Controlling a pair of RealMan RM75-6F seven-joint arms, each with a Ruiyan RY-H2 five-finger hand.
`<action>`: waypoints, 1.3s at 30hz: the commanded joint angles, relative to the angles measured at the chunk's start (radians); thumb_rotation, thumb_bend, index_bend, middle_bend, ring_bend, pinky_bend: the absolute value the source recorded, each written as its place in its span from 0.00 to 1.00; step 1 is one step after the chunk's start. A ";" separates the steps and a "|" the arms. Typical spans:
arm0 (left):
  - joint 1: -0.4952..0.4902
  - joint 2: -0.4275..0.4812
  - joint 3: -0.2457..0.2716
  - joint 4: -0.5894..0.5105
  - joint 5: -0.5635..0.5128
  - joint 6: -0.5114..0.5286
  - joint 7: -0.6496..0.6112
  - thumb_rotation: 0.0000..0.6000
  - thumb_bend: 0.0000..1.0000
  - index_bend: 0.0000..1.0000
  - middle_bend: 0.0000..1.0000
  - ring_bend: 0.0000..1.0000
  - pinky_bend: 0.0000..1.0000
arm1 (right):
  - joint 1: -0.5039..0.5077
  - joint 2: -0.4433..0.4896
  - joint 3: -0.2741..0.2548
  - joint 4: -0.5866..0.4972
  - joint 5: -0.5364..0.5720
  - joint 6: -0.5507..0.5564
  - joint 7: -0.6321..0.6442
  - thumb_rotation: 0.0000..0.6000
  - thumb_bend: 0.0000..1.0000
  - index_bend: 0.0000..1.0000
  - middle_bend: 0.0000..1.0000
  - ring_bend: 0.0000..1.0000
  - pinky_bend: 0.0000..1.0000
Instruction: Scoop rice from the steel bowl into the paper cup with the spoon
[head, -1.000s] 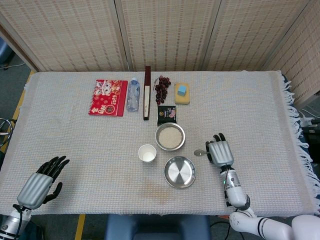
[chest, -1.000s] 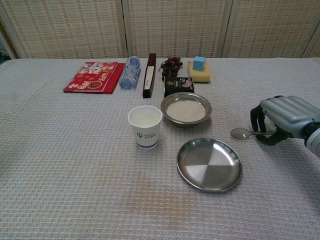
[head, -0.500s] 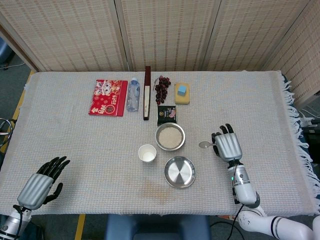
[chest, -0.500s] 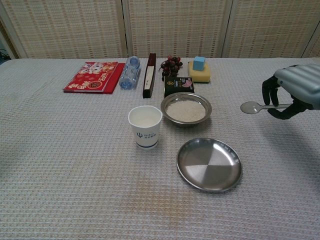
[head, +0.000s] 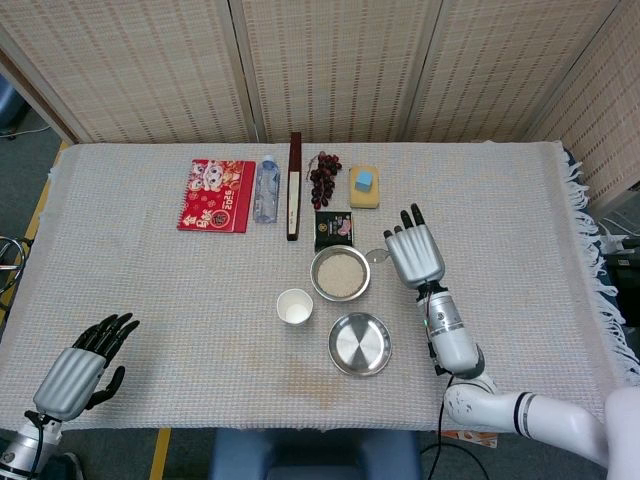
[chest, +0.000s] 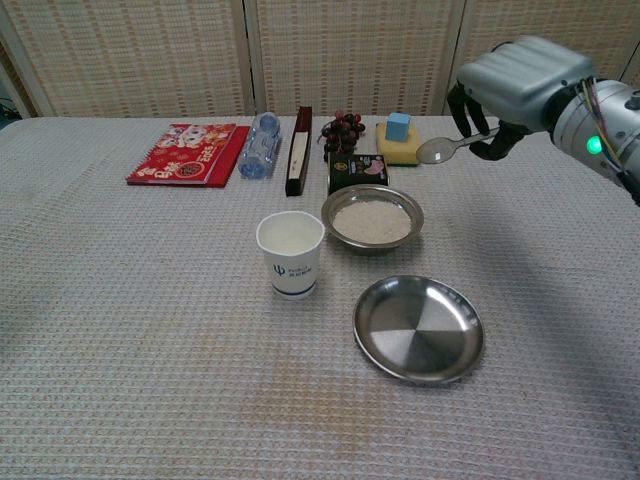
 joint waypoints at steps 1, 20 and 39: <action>0.000 0.003 -0.001 0.002 0.000 0.002 -0.008 1.00 0.56 0.00 0.00 0.00 0.16 | 0.073 -0.055 0.004 0.049 0.070 -0.028 -0.095 1.00 0.36 0.91 0.56 0.19 0.15; -0.005 0.009 0.001 0.008 0.001 -0.005 -0.033 1.00 0.56 0.00 0.00 0.00 0.16 | 0.233 -0.229 -0.091 0.274 0.178 -0.069 -0.304 1.00 0.36 0.90 0.56 0.19 0.15; -0.010 0.008 -0.003 0.003 -0.017 -0.023 -0.020 1.00 0.56 0.00 0.00 0.00 0.16 | 0.242 -0.234 -0.038 0.206 0.331 -0.137 -0.154 1.00 0.36 0.90 0.56 0.19 0.15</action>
